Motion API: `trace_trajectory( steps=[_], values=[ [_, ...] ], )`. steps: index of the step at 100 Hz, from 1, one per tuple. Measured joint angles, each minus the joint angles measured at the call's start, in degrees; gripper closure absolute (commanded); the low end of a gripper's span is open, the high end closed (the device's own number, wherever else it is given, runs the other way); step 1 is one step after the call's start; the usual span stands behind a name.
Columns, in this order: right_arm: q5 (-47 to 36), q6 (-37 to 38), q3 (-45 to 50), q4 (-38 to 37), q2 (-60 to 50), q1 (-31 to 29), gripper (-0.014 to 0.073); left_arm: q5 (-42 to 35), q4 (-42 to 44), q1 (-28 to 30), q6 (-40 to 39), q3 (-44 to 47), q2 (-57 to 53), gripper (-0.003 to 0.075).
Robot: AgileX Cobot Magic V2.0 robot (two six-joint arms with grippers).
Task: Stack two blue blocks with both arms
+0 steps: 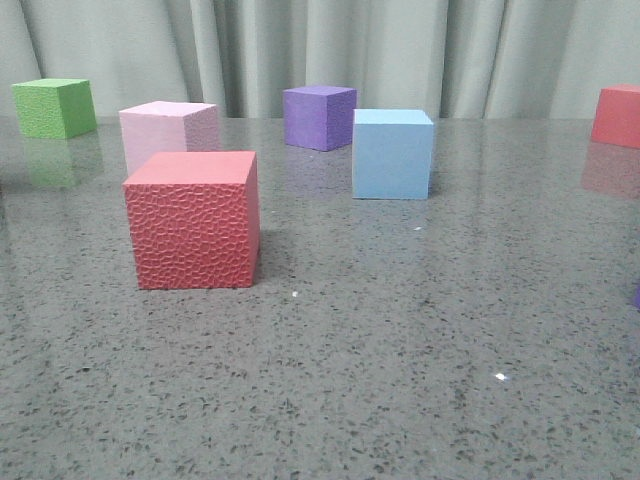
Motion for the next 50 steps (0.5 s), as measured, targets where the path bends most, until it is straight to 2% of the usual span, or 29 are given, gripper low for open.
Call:
trace_trajectory(
  steps=[23,50],
  values=[
    [0.0,0.0,0.0,0.1,0.0,0.0,-0.0053,-0.2,0.7,1.8,-1.0,-0.1,0.2,0.0197],
    [0.0,0.0,0.0,0.4,0.0,0.0,-0.0053,-0.3,1.4,2.8,-1.1,-0.2,1.6,0.0148]
  ],
)
